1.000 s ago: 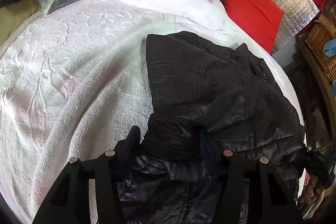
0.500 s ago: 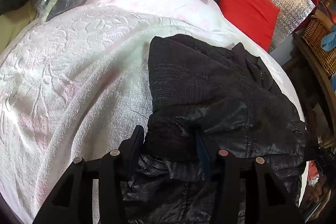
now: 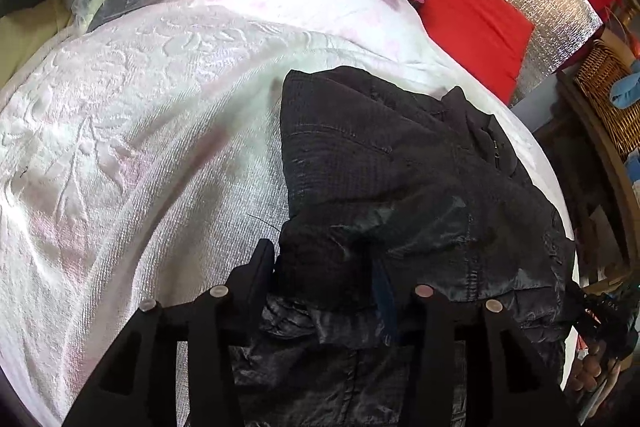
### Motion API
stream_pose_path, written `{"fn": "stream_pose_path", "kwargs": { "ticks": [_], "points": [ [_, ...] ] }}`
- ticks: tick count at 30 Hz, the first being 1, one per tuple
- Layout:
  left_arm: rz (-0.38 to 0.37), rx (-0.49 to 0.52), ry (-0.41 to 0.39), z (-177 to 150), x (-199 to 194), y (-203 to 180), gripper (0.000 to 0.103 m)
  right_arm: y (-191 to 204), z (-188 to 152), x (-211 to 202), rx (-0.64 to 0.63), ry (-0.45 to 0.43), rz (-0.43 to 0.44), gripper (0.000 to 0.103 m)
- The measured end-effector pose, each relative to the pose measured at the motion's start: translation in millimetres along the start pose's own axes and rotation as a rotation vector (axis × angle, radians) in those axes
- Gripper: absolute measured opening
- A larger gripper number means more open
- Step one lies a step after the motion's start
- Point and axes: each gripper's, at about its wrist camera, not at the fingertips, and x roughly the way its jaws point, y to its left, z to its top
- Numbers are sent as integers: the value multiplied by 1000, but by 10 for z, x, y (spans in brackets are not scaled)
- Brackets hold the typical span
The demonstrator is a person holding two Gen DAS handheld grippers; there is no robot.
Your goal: Fold large clothes
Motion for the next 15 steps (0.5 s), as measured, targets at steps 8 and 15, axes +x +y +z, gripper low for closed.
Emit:
{"fn": "stream_pose_path", "kwargs": {
  "ticks": [8, 15],
  "points": [
    [-16, -14, 11, -12, -30, 51, 55, 105, -46, -91, -34, -22, 53, 79],
    [29, 32, -32, -45, -74, -67, 48, 236, -140, 53, -174, -15, -117, 24]
  ]
}}
